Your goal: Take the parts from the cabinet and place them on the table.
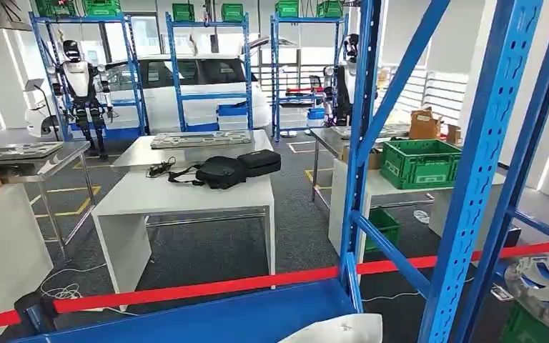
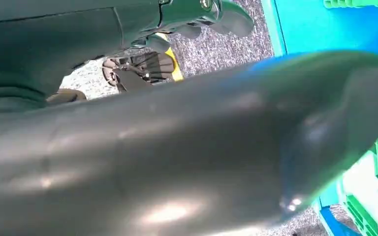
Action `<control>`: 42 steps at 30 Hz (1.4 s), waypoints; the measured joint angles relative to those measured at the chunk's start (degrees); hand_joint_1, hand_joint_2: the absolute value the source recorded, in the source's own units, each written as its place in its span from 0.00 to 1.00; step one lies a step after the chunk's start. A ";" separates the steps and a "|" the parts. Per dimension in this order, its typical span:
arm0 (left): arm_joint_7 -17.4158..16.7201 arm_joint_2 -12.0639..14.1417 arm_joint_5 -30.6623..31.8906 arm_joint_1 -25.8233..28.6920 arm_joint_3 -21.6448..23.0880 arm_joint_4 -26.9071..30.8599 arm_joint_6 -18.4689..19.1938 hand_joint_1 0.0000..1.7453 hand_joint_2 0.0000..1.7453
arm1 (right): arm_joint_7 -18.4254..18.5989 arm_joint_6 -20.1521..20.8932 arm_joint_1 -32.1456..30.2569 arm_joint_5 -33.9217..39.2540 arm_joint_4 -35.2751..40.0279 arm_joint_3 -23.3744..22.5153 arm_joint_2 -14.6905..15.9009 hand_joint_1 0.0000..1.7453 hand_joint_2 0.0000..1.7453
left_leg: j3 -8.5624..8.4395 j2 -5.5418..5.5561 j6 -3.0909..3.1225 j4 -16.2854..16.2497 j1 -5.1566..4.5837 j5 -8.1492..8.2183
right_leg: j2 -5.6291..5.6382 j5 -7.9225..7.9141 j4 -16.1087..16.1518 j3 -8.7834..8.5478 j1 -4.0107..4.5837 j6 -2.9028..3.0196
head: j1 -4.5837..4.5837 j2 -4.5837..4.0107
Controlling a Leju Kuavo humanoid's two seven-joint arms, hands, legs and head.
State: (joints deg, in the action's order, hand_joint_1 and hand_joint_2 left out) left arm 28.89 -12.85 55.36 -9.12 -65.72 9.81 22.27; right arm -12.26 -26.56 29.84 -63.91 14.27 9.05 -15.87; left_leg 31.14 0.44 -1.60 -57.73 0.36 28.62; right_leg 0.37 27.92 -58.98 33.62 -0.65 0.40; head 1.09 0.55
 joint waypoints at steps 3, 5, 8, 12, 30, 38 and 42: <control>0.00 0.00 0.00 0.01 -0.02 0.00 -0.02 0.00 0.00 | 0.00 0.00 -0.13 -0.02 0.00 0.00 -0.09 0.00 0.00 | -0.01 0.00 0.00 0.00 0.00 0.00 | 0.00 0.00 0.00 -0.01 0.00 0.00 | 0.00 0.00; 0.02 0.00 0.00 0.03 -0.02 0.00 0.00 0.00 0.00 | 0.00 0.00 -0.18 -0.02 0.00 0.00 -0.09 0.00 0.00 | -0.01 0.00 0.00 0.00 0.00 0.00 | 0.00 0.00 0.00 -0.01 0.00 0.00 | 0.00 0.00; 0.00 0.00 0.00 0.03 -0.04 0.00 -0.02 0.00 0.00 | 0.00 0.04 -0.24 -0.02 0.00 0.00 -0.15 0.00 0.00 | -0.01 0.00 0.00 0.00 0.00 0.00 | 0.00 0.00 0.01 -0.01 0.00 0.00 | 0.00 0.00; -0.02 0.00 0.00 0.03 -0.04 0.00 -0.26 0.00 0.00 | -0.37 0.33 -0.44 0.59 0.00 0.00 -0.24 0.00 0.00 | -0.01 0.00 0.00 0.00 0.00 0.00 | 0.00 0.00 0.01 -0.01 0.00 0.00 | 0.00 0.00; -1.40 0.02 0.20 -0.03 -0.04 0.00 -1.20 0.00 0.00 | -4.63 0.46 -2.27 4.09 -0.02 -0.02 -1.03 0.00 0.00 | -0.03 0.00 0.00 0.00 0.00 0.00 | 0.00 0.00 0.02 -0.02 0.00 0.00 | 0.00 0.00; -1.51 0.02 0.20 -0.04 -0.04 0.00 -1.25 0.00 0.00 | -5.05 0.33 -2.64 4.46 -0.02 -0.02 -1.03 0.00 0.00 | -0.03 0.00 0.00 0.00 0.00 0.00 | 0.00 0.00 0.02 -0.02 0.00 0.00 | 0.02 0.00; -1.49 0.02 0.20 -0.04 -0.04 0.00 -1.27 0.00 0.00 | -5.20 0.31 -2.67 4.57 -0.02 -0.02 -1.03 0.00 0.00 | -0.02 0.00 0.00 0.00 0.00 0.00 | 0.00 0.00 0.02 -0.02 0.00 0.00 | 0.00 0.00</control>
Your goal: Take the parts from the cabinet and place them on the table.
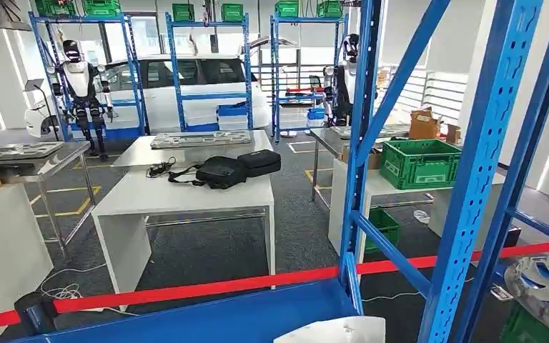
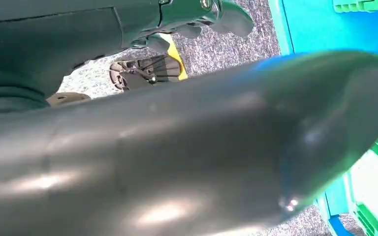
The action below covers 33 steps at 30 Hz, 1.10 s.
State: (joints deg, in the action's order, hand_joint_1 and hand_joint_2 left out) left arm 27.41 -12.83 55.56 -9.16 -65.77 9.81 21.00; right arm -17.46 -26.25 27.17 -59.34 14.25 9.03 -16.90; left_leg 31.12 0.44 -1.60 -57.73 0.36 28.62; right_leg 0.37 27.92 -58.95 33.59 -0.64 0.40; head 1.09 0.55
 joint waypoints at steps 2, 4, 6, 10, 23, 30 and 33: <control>0.02 0.00 0.00 0.00 0.00 0.00 -0.09 0.00 0.00 | 0.00 -0.13 0.00 0.02 0.00 0.00 0.00 0.00 0.00 | 0.00 0.00 0.00 0.00 0.00 0.00 | 0.00 0.00 0.00 0.00 0.00 0.00 | 0.00 0.00; 0.02 0.00 0.00 0.00 0.00 0.00 -0.09 0.00 0.00 | 0.02 -0.17 0.00 0.02 0.00 0.00 0.00 0.00 0.00 | 0.00 0.00 0.00 0.00 0.00 0.00 | 0.00 0.00 0.00 0.00 0.00 0.00 | 0.00 0.00; 0.02 0.00 0.00 0.00 0.00 0.00 -0.09 0.00 0.00 | 0.02 -0.17 0.00 0.04 0.00 0.00 0.00 0.00 0.00 | 0.00 0.00 0.00 0.00 0.00 0.00 | 0.00 0.00 0.00 0.00 0.00 0.00 | 0.00 0.00; 0.04 0.00 0.00 0.00 0.00 0.00 -0.22 0.00 0.00 | 0.09 -0.20 0.00 0.15 0.00 0.00 0.00 0.00 0.00 | 0.00 0.00 0.00 0.00 0.00 0.00 | 0.00 0.00 0.00 0.00 0.00 0.00 | 0.00 0.00; -0.44 0.00 0.33 -0.06 0.00 0.00 -0.24 0.00 0.00 | 0.50 -1.75 0.40 1.16 0.00 -0.44 0.33 0.00 0.00 | 0.00 0.00 0.00 0.00 0.00 0.00 | 0.00 0.00 0.00 0.00 0.00 0.00 | 0.00 0.00; -0.85 0.00 0.70 -0.12 0.00 0.00 0.07 0.00 0.00 | 1.97 -2.54 4.26 0.66 0.02 -1.01 1.60 0.00 0.00 | -0.04 -0.01 0.00 0.00 0.00 0.00 | 0.01 -0.02 0.00 -0.02 -0.01 -0.02 | 0.00 0.00; -0.85 0.00 0.72 -0.14 0.00 0.00 0.09 0.00 0.00 | 2.03 -3.37 5.51 0.61 0.02 -1.01 2.03 0.00 0.00 | -0.04 -0.01 0.00 0.00 0.00 0.00 | 0.01 -0.02 0.00 -0.03 -0.01 -0.02 | 0.00 0.00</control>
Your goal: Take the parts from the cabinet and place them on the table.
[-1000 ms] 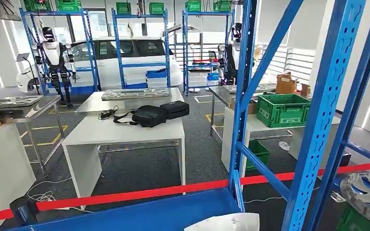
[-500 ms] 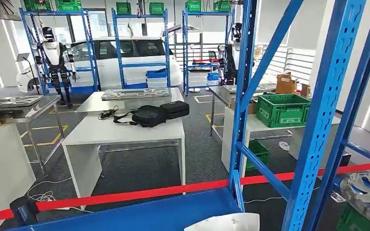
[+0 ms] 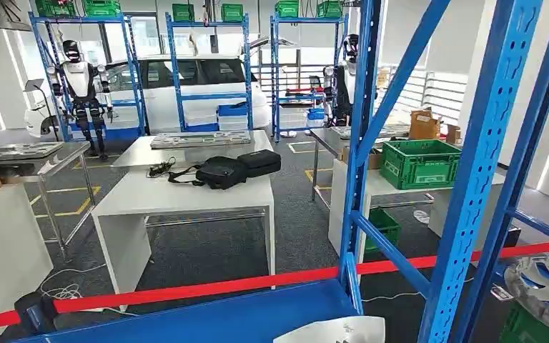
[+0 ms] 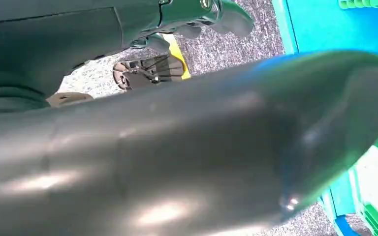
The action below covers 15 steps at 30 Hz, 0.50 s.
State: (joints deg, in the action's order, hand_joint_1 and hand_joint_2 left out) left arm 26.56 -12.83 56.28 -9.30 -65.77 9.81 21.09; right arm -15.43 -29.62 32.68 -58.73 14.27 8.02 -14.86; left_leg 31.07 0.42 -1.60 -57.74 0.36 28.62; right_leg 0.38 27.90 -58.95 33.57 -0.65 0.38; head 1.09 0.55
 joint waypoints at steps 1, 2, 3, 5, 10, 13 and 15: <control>-0.02 0.00 0.00 -0.01 0.00 0.00 0.02 0.00 0.00 | 0.00 -0.37 0.44 0.00 0.00 0.00 0.17 0.00 0.00 | 0.00 0.00 0.00 0.00 0.00 0.00 | 0.00 0.00 0.00 0.00 0.00 0.00 | 0.00 0.00; -0.07 0.00 0.00 -0.02 0.00 0.00 0.02 0.00 0.00 | 0.02 -0.63 0.99 -0.07 0.00 0.00 0.39 0.00 0.00 | 0.00 0.00 0.00 0.00 0.00 0.00 | 0.00 0.00 0.00 0.00 0.00 0.00 | 0.00 0.00; -0.09 0.00 0.00 -0.02 0.00 0.00 0.02 0.00 0.00 | 0.24 -0.74 1.68 -0.15 0.00 0.00 0.67 0.00 0.00 | 0.00 0.00 0.00 0.00 0.00 0.00 | 0.00 0.00 0.00 0.00 0.00 0.00 | 0.00 0.00; -0.17 0.02 0.00 -0.02 0.00 0.00 0.02 0.00 0.00 | 0.78 -0.50 3.33 -0.35 0.00 0.00 1.22 0.00 0.00 | 0.00 -0.01 0.00 0.00 0.00 0.00 | 0.01 0.00 0.00 0.00 0.00 0.00 | 0.02 0.00; -0.20 0.04 0.00 -0.04 0.00 0.00 0.02 0.00 0.00 | 1.57 0.29 6.95 -0.50 0.02 0.00 2.14 0.00 0.00 | -0.03 -0.01 0.00 0.00 0.00 0.00 | 0.00 -0.01 0.00 -0.02 0.00 -0.01 | 0.00 0.00; -0.22 0.04 0.00 -0.06 0.00 0.00 0.02 0.00 0.00 | 1.81 0.31 7.57 -0.50 0.02 0.00 2.45 0.00 0.00 | -0.03 0.00 0.00 0.00 0.00 0.00 | 0.00 -0.01 0.00 -0.02 0.00 -0.01 | 0.00 0.00; -0.20 0.04 0.00 -0.06 0.00 0.00 0.02 0.00 0.00 | 1.92 0.27 7.67 -0.50 0.02 0.00 2.56 0.00 0.00 | -0.03 0.00 0.00 0.00 0.00 0.00 | 0.00 0.00 0.00 -0.02 0.00 -0.01 | 0.00 0.00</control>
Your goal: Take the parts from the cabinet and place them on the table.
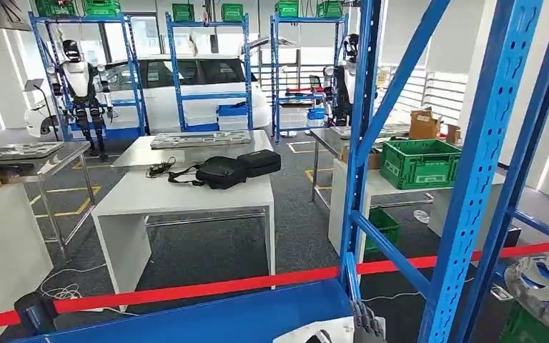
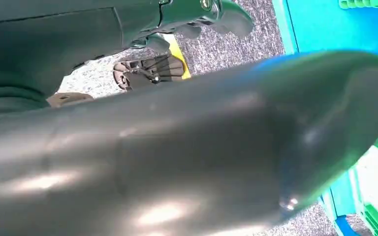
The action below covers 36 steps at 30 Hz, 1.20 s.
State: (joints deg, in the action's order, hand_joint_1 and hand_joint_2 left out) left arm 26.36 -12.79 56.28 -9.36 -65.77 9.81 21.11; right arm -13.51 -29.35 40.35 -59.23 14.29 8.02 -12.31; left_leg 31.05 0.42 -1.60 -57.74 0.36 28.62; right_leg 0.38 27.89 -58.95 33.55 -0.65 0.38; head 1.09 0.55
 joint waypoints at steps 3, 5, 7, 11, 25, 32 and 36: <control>0.00 0.00 0.00 -0.01 0.00 0.00 0.00 0.00 0.00 | 0.00 -0.11 -0.01 -0.02 0.00 0.00 0.02 0.00 0.00 | 0.00 0.00 0.00 0.00 0.00 0.00 | 0.00 0.00 0.00 0.00 0.00 0.00 | 0.00 0.00; 0.09 0.00 -0.02 -0.01 0.00 0.00 0.00 0.00 0.00 | -0.04 -0.07 -0.01 -0.04 0.00 0.00 0.02 0.00 0.00 | 0.00 0.00 0.00 0.00 0.00 0.00 | 0.00 0.00 0.00 0.00 0.00 0.00 | 0.00 0.00; 0.22 0.00 -0.11 -0.01 0.00 0.00 0.00 0.00 0.00 | -0.13 0.35 -0.01 -0.02 0.00 0.00 0.02 0.00 0.00 | 0.00 0.00 0.00 0.00 0.00 0.00 | 0.00 0.00 0.00 0.00 0.00 0.00 | 0.02 0.00; 0.48 0.00 -0.44 0.03 -0.04 0.00 -0.02 0.00 0.00 | -0.20 1.25 -0.32 0.26 0.00 0.00 0.02 0.00 0.00 | 0.00 0.01 0.00 0.00 0.00 0.00 | -0.01 0.00 0.00 -0.01 0.00 0.00 | 0.02 0.00; 0.28 0.04 -0.92 0.16 -0.46 0.00 -0.70 0.00 0.00 | -0.24 -0.57 -4.35 6.39 -0.02 -2.47 -0.85 0.00 0.00 | 0.02 0.01 0.03 0.00 0.00 0.02 | -0.01 0.00 0.00 -0.02 0.00 0.00 | 0.00 0.00; 0.28 0.04 -0.72 0.17 -0.46 0.00 -1.01 0.00 0.00 | -0.96 -3.74 -4.43 12.04 -0.02 -8.83 -2.82 0.00 0.00 | 0.00 0.00 0.03 0.00 0.00 0.02 | -0.01 0.01 0.00 -0.02 0.00 0.00 | 0.00 0.00; 0.11 0.02 -0.61 0.16 -0.48 0.00 -0.98 0.00 0.00 | -2.62 -4.28 -4.31 16.48 -0.02 -12.40 -3.65 0.00 0.00 | 0.01 0.02 0.03 0.00 0.00 0.02 | -0.02 0.01 0.00 -0.03 0.00 0.00 | 0.00 0.00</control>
State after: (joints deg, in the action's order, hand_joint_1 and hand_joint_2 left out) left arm 26.47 -12.76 55.67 -9.21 -66.25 9.81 20.13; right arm -16.13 -33.64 36.04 -42.75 14.27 -4.38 -15.96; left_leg 31.05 0.44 -1.57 -57.74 0.36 28.64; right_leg 0.36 27.90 -58.95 33.52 -0.65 0.38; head 1.09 0.55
